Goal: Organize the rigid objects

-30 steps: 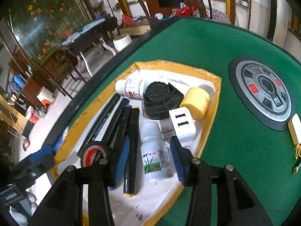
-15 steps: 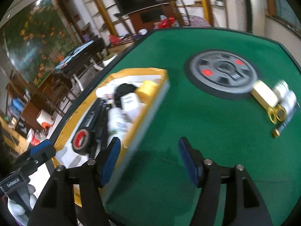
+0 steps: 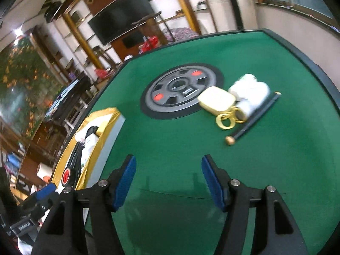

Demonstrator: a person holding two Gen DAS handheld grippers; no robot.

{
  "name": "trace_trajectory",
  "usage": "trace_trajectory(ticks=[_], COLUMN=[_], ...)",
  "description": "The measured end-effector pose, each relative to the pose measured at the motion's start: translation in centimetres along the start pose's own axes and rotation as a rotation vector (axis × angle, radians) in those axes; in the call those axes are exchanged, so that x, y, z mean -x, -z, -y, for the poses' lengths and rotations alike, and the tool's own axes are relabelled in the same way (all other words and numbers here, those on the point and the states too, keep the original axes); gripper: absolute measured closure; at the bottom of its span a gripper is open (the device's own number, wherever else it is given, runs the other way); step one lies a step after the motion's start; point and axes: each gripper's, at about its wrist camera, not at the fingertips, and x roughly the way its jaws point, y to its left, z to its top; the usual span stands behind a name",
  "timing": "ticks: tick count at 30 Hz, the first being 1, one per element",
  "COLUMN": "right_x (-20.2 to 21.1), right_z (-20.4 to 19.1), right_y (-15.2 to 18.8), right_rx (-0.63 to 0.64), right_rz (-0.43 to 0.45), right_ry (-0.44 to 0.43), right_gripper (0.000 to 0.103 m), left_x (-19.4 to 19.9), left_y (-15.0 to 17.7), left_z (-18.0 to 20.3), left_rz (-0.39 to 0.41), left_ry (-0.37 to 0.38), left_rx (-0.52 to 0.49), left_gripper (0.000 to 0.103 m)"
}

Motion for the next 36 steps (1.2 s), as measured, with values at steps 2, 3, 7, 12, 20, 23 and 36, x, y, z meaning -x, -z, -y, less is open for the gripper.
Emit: trace_trajectory(ticks=[2, 3, 7, 12, 20, 23, 36], right_x=[0.5, 0.7, 1.5, 2.0, 1.6, 1.3, 0.9], right_z=[0.8, 1.2, 1.8, 0.8, -0.1, 0.1, 1.2], right_y=[-0.1, -0.1, 0.2, 1.3, 2.7, 2.9, 3.3], right_rx=[-0.019, -0.033, -0.048, 0.029, 0.104, 0.106, 0.093], right_rz=[0.014, 0.022, 0.052, 0.115, 0.13, 0.113, 0.088], right_ry=[0.009, 0.013, 0.043, 0.13, 0.181, 0.18, 0.187], right_gripper=[0.039, 0.039, 0.038, 0.03, 0.029, 0.029, 0.029], left_x=[0.4, 0.7, 1.9, 2.3, 0.3, -0.3, -2.1], left_y=[0.0, 0.0, 0.1, 0.4, 0.6, 0.6, 1.3], left_z=[1.1, 1.6, 4.1, 6.1, 6.8, 7.0, 8.9], left_rz=[0.006, 0.01, 0.051, 0.101, 0.061, 0.047, -0.013], left_ry=[0.01, 0.015, 0.034, 0.006, -0.082, -0.11, -0.183], left_rx=[-0.024, -0.036, -0.106, -0.163, -0.17, -0.182, -0.261], left_gripper=[0.025, 0.025, 0.025, 0.013, 0.013, 0.013, 0.013])
